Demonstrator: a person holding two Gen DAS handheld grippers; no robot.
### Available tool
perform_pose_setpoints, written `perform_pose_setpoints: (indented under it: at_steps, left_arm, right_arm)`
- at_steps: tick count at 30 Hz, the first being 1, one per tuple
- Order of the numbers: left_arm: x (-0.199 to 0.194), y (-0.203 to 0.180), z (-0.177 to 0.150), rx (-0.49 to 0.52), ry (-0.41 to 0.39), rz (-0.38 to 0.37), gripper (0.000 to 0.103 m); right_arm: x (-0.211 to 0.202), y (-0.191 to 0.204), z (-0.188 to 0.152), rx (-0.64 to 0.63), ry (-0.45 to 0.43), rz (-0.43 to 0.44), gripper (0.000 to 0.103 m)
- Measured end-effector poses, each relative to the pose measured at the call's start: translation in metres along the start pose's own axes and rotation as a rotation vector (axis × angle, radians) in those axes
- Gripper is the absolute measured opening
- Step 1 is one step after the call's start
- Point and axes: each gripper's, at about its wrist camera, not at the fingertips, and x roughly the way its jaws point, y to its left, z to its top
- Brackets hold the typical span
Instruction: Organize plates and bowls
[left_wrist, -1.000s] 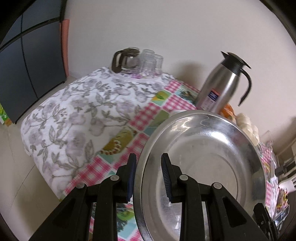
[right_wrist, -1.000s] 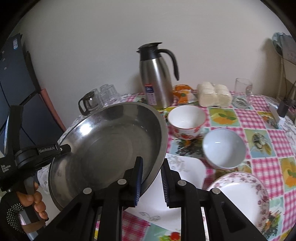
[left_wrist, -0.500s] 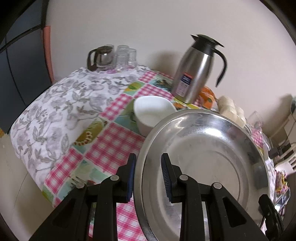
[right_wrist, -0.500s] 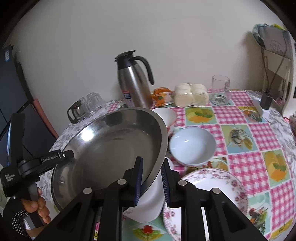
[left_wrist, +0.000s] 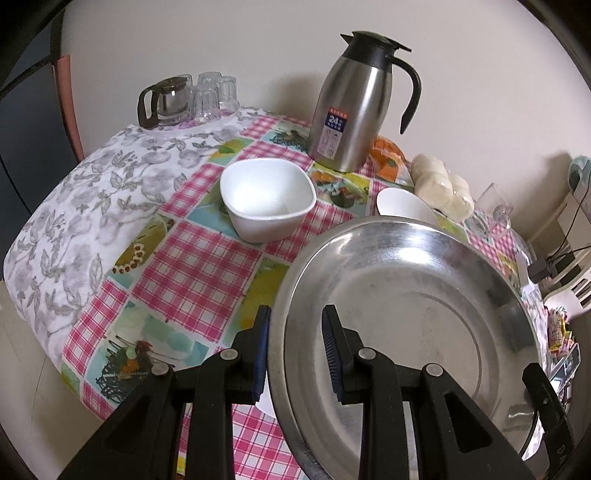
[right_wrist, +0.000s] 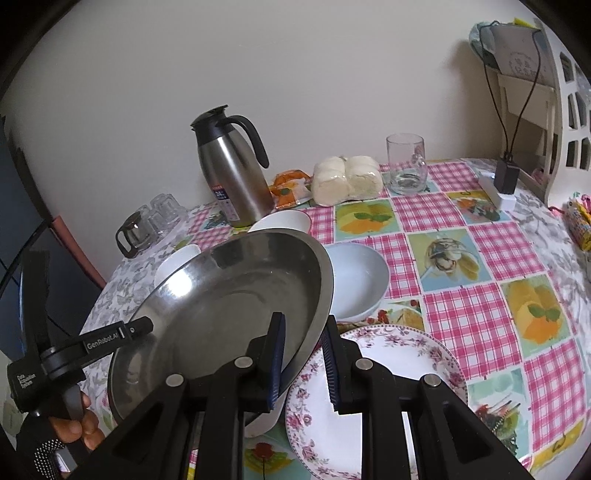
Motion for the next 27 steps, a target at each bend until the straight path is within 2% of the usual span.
perform_pose_setpoints:
  at_steps: [27]
  left_arm:
    - [0.048, 0.029, -0.007, -0.058, 0.151, 0.092, 0.031]
  right_arm:
    - [0.069, 0.016, -0.029, -0.044, 0.203, -0.049, 0.024]
